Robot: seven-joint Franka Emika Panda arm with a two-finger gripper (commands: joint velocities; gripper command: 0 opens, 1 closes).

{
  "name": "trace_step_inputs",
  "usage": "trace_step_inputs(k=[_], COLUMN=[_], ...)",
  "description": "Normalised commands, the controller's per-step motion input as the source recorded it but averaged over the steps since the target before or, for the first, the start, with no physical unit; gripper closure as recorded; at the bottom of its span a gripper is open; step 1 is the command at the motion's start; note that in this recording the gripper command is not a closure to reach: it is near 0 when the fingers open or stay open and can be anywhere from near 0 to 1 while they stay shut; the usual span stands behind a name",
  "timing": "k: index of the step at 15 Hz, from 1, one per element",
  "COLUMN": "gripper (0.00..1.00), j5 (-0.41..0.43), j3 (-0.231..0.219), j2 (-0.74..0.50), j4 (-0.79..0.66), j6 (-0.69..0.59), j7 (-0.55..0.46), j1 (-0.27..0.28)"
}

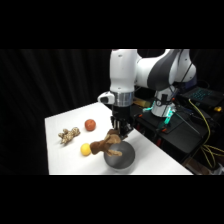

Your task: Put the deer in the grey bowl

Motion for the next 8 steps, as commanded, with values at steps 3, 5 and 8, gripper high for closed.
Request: trace_step_inputs(k=[3,5,8], gripper=[0.40,0.00,0.00], j5=[0.064,0.024,0.070], j3=[0.049,0.006,0.000], j2=[0.35,0.15,-0.04], j4=[0.21,0.16,0.07], j6=[0.21,0.11,0.04], j7=[0.01,0.05,-0.04], j1=[0.068,0.057,-0.013])
